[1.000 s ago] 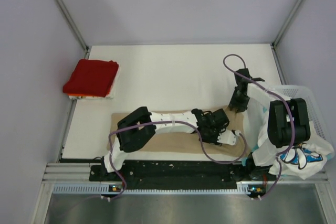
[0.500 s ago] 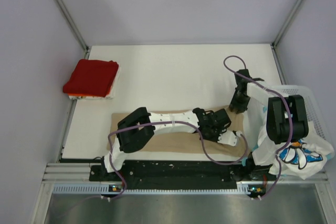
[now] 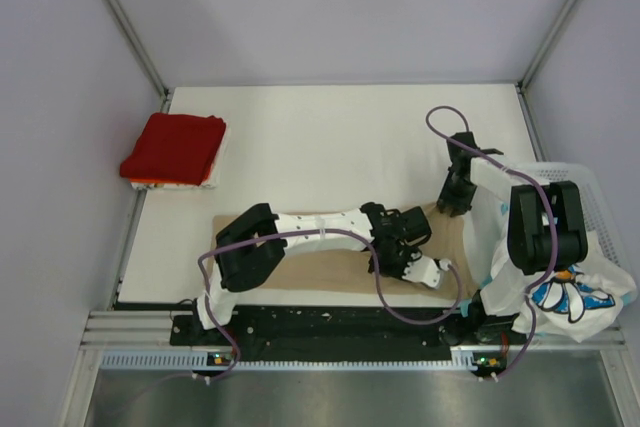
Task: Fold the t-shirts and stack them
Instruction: Fold the other side of the tshirt into a rectangle, then rotate the tshirt 80 degrees
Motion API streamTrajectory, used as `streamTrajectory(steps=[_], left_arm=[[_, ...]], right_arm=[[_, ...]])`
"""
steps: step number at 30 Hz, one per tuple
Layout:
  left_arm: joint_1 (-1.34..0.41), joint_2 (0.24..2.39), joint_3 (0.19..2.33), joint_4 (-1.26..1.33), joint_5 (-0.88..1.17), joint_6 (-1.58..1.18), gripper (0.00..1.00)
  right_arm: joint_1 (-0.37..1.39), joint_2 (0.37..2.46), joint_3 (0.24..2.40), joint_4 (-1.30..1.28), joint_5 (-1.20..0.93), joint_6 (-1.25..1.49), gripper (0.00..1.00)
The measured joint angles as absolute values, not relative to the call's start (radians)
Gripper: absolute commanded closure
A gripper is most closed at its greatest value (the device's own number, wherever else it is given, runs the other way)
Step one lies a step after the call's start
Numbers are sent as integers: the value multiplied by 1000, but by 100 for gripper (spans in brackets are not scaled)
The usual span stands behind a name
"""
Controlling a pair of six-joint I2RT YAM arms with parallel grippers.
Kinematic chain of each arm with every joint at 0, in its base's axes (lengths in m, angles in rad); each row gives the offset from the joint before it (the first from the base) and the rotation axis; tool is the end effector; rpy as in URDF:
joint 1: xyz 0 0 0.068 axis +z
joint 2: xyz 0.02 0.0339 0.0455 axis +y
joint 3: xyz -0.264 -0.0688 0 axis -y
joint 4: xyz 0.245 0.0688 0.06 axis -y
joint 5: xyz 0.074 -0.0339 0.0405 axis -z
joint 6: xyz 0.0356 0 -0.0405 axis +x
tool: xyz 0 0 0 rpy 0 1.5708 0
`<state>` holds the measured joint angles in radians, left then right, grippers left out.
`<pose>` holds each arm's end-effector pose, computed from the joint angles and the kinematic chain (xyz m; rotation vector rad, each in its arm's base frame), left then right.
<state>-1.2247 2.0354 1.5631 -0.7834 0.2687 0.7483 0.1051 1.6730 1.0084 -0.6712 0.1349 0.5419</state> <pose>0.1327 -0.3958 0.1885 2.4195 1.5265 -0.4829 0.3011 0.0269 0.1660 0.6454 2.8021 -0.0763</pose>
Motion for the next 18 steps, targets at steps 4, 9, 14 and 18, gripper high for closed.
streamTrajectory(steps=[4,9,14,18], left_arm=[[-1223,2028,1555,-828,314,783,48],[-1215,1994,1551,-890,351,789,42],[-1158,1943,1592,-963,400,788,49],[-1019,1835,1575,-995,430,778,70]], right_arm=[[105,1672,1008,-671,136,542,68],[104,1666,1008,-670,136,530,67],[106,1600,1008,-669,130,510,67],[134,1471,1008,-669,136,505,75]])
